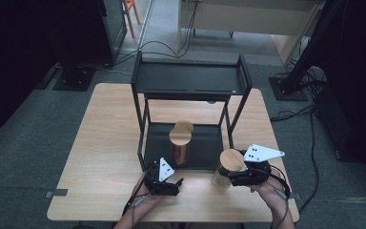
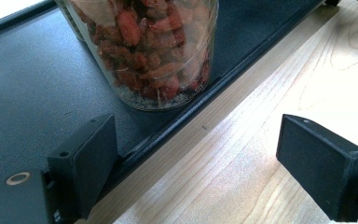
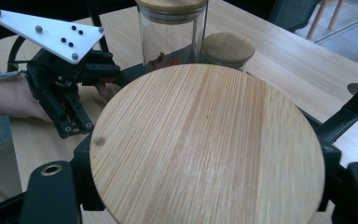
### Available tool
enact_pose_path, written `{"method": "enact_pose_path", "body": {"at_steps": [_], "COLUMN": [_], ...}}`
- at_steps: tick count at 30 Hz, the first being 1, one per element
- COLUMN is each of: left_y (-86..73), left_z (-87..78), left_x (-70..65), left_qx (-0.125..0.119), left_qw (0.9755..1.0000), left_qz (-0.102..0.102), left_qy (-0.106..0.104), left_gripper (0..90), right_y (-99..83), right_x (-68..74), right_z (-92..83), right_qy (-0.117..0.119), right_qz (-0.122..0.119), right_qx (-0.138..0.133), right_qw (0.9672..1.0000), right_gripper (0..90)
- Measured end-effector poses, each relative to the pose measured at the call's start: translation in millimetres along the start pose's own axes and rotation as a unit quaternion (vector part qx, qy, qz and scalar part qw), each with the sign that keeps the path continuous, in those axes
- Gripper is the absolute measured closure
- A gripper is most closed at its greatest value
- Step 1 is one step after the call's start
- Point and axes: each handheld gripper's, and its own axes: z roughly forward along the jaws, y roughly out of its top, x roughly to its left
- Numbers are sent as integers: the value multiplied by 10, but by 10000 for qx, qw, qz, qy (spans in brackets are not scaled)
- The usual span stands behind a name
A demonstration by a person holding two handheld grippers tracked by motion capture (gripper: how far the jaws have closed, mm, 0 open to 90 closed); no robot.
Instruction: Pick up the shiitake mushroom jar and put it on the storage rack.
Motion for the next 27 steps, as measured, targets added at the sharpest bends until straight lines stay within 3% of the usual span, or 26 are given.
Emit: {"method": "enact_pose_path", "body": {"at_steps": [27], "left_y": [3], "left_z": [3], "left_x": [-9], "left_qx": [24], "left_qw": [10000], "left_qz": [65], "left_qy": [27], "left_gripper": [128], "right_y": [139], "right_x": [63], "right_z": [159], "right_qy": [-167], "right_qz": [192], "right_qx": [-5], "right_qw": [9997], "right_gripper": [249]}}
